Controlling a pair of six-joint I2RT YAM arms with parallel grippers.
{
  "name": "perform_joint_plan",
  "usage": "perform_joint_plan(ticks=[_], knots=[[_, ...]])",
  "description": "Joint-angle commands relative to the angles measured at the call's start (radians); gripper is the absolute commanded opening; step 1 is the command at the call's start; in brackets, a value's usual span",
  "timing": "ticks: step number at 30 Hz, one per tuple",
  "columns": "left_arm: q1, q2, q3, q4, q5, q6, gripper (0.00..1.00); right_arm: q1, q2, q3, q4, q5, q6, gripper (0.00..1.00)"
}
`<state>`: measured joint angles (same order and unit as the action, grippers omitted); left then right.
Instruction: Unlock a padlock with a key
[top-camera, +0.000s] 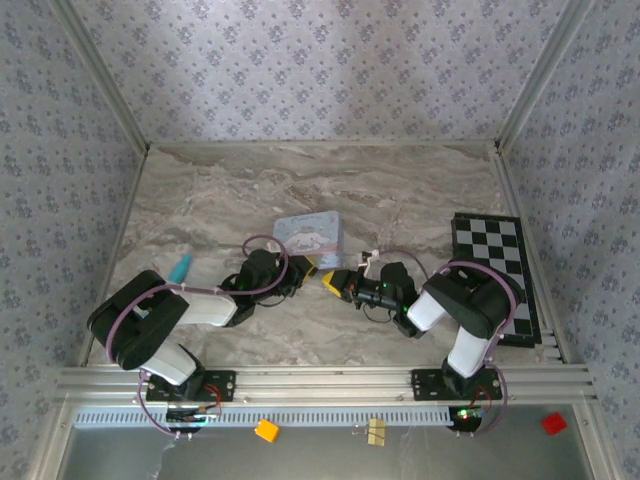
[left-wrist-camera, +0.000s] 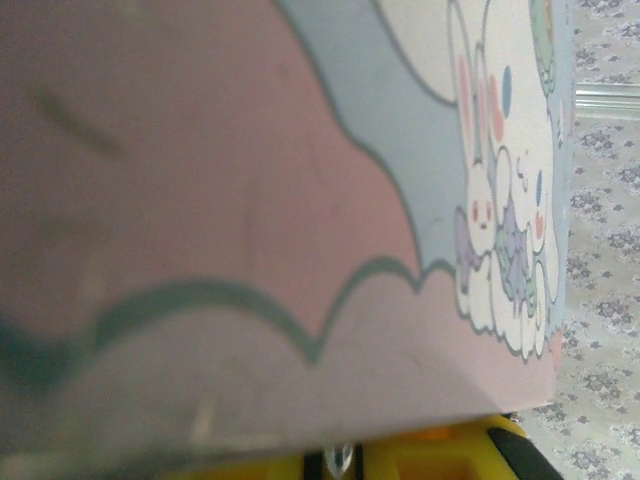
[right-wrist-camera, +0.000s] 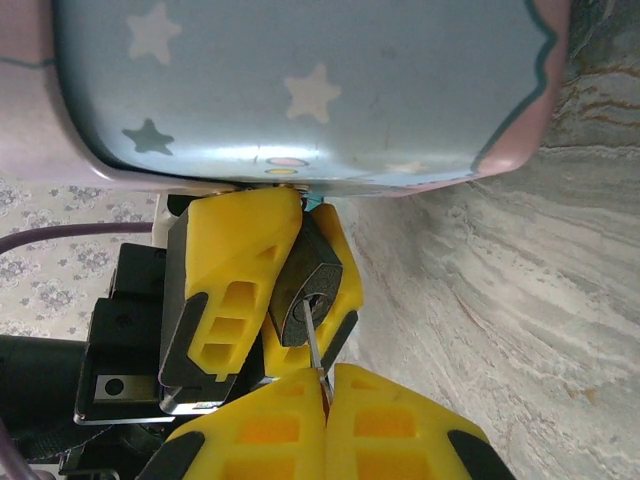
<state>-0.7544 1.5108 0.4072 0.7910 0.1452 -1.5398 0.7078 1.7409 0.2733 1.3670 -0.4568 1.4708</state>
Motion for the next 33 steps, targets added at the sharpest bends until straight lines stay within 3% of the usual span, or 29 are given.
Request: perform_joint_plan(ticks=[1, 33], knots=[[-0.01, -0.009, 0.004, 0.12, 0.008, -0.022, 0.0, 0.012, 0.009, 0.023, 0.027, 0.0, 0.005, 0.0], [-0.02, 0.049, 0.004, 0.173, 0.039, -0.021, 0.0, -0.025, -0.036, 0.03, 0.027, -0.023, 0.019, 0.0]])
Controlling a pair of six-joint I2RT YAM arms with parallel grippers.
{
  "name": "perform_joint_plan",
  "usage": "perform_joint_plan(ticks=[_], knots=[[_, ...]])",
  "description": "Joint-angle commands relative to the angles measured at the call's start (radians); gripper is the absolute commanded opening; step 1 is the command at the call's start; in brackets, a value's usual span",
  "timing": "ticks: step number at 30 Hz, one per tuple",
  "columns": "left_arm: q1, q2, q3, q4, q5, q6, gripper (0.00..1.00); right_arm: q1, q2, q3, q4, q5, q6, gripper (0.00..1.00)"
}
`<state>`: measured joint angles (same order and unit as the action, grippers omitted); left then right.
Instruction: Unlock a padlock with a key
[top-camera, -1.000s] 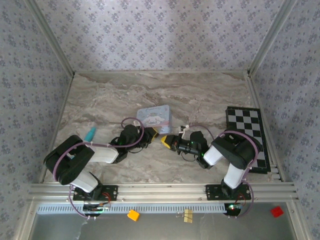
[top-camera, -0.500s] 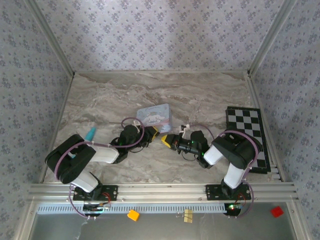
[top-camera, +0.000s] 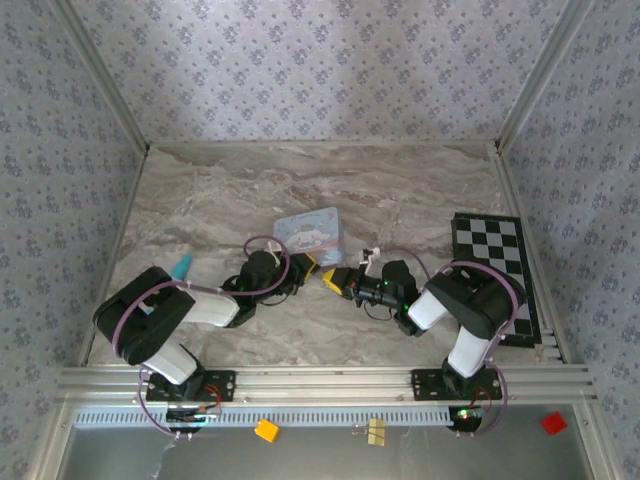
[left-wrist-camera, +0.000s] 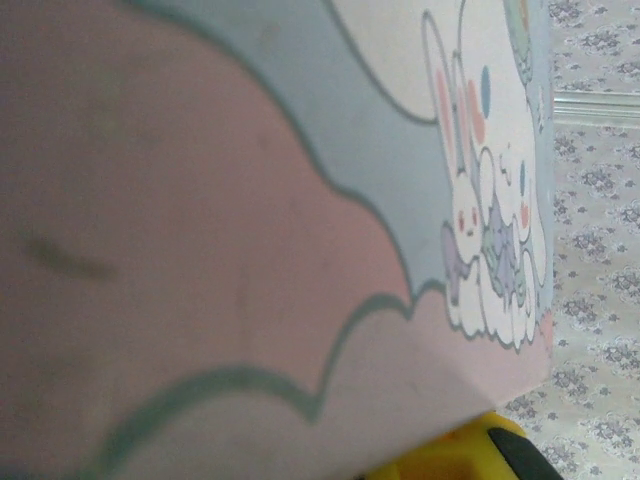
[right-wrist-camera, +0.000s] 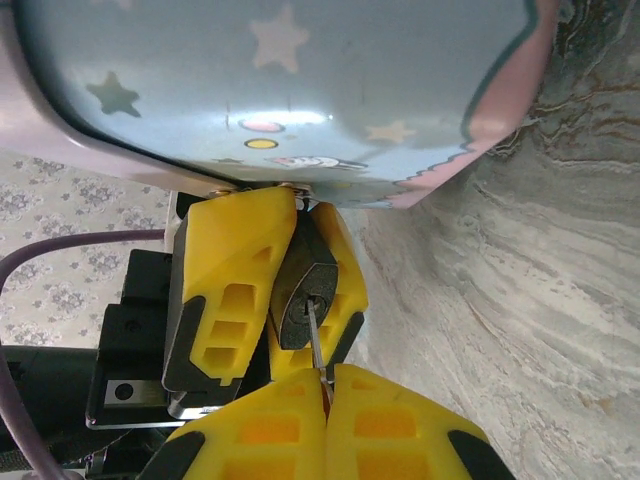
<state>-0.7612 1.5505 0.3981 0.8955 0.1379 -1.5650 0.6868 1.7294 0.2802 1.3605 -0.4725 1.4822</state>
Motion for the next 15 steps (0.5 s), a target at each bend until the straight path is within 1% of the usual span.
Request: perform_joint_plan(ticks=[1, 5, 10, 15], knots=[[-0.013, 0.012, 0.013, 0.071, 0.048, 0.006, 0.0, -0.004, -0.025, 0.022, 0.034, -0.008, 0.008, 0.0], [-0.013, 0.022, 0.011, 0.095, 0.06, 0.0, 0.0, -0.009, -0.013, 0.022, 0.034, -0.009, 0.008, 0.0], [-0.015, 0.002, 0.014, 0.087, 0.067, 0.001, 0.0, -0.013, -0.001, 0.024, 0.033, -0.011, 0.002, 0.0], [-0.023, -0.051, 0.034, 0.003, 0.085, 0.025, 0.0, -0.04, 0.026, 0.031, 0.034, -0.041, -0.003, 0.0]])
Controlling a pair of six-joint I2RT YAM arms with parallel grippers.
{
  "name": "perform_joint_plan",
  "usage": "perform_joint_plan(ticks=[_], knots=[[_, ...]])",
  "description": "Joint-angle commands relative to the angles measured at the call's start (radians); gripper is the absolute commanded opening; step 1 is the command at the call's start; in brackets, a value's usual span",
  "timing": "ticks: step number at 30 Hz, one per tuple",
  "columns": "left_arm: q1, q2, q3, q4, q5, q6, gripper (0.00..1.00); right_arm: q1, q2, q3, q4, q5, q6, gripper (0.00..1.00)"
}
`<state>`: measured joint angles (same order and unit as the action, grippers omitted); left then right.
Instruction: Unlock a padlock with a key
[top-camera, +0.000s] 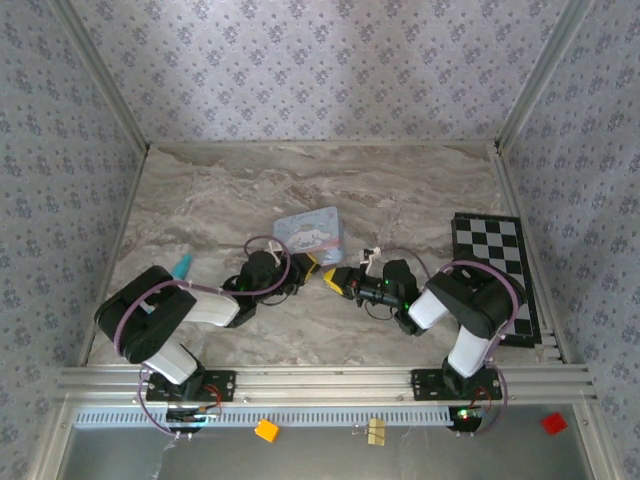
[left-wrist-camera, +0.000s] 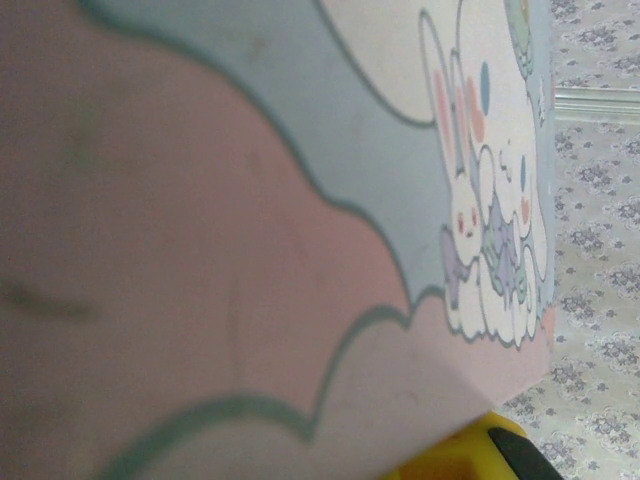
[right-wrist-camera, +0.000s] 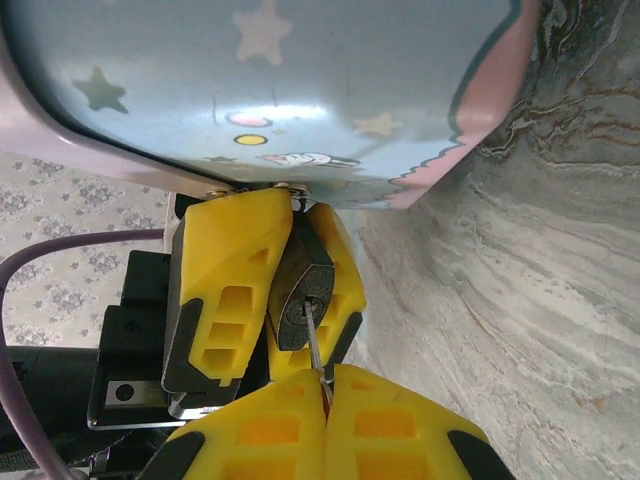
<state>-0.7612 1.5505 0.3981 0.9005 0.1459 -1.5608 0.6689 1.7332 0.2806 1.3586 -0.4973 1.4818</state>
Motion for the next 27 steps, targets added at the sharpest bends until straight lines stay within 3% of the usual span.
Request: perform_joint_plan(ticks=[1, 6, 16, 27], knots=[[-0.027, -0.062, 0.036, -0.015, 0.077, 0.024, 0.0, -0.035, 0.03, 0.04, 0.035, -0.04, -0.002, 0.0], [-0.034, -0.099, 0.034, -0.046, 0.07, 0.034, 0.0, -0.048, 0.042, 0.071, 0.036, -0.08, 0.007, 0.0], [-0.051, -0.062, 0.044, 0.036, 0.044, 0.018, 0.0, 0.022, 0.035, 0.076, 0.036, 0.002, 0.01, 0.0], [-0.074, -0.035, 0.046, 0.046, 0.036, 0.014, 0.0, -0.023, -0.04, 0.085, 0.035, -0.021, 0.08, 0.0]])
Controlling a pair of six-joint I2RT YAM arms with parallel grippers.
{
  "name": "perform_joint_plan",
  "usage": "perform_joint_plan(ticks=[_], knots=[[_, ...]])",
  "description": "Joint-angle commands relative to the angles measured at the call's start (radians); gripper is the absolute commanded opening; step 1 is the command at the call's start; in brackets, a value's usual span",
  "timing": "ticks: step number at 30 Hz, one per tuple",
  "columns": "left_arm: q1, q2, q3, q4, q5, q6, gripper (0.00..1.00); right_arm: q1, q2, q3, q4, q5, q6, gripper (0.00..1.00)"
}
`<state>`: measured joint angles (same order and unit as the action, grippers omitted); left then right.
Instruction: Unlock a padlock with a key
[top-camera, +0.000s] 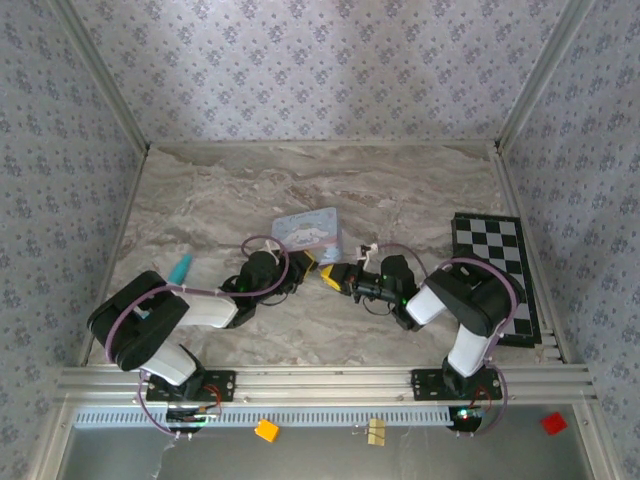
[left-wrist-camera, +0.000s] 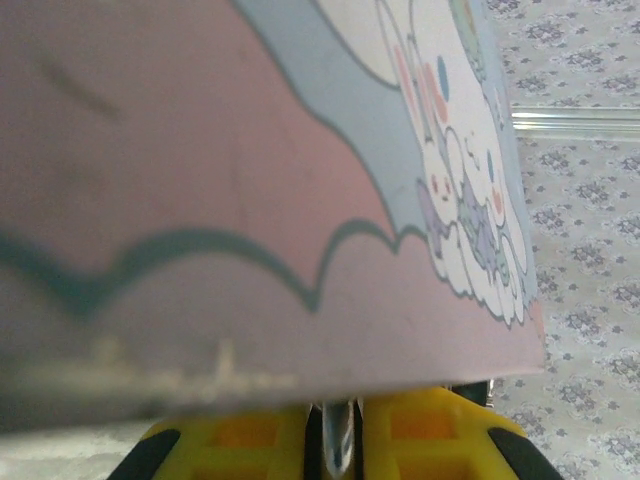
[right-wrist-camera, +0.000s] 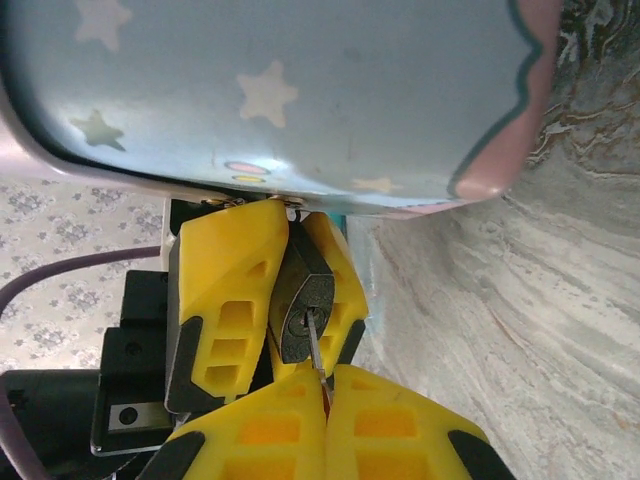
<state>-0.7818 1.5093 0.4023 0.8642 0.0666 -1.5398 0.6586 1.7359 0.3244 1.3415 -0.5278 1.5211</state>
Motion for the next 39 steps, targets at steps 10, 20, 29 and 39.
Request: perform_joint_plan(ticks=[10, 20, 29, 39], knots=[[-0.062, 0.026, 0.054, 0.096, 0.114, -0.006, 0.0, 0.024, -0.016, 0.056, 0.053, 0.031, 0.096, 0.0], [-0.077, 0.057, 0.068, 0.124, 0.125, -0.019, 0.0, -0.014, 0.0, 0.069, 0.051, -0.009, 0.045, 0.0], [-0.084, 0.03, 0.069, 0.082, 0.125, -0.004, 0.0, -0.13, 0.044, 0.022, 0.05, -0.048, -0.013, 0.0], [-0.088, 0.056, 0.1, 0.101, 0.143, -0.008, 0.0, -0.101, 0.082, 0.061, 0.051, -0.044, -0.018, 0.0]])
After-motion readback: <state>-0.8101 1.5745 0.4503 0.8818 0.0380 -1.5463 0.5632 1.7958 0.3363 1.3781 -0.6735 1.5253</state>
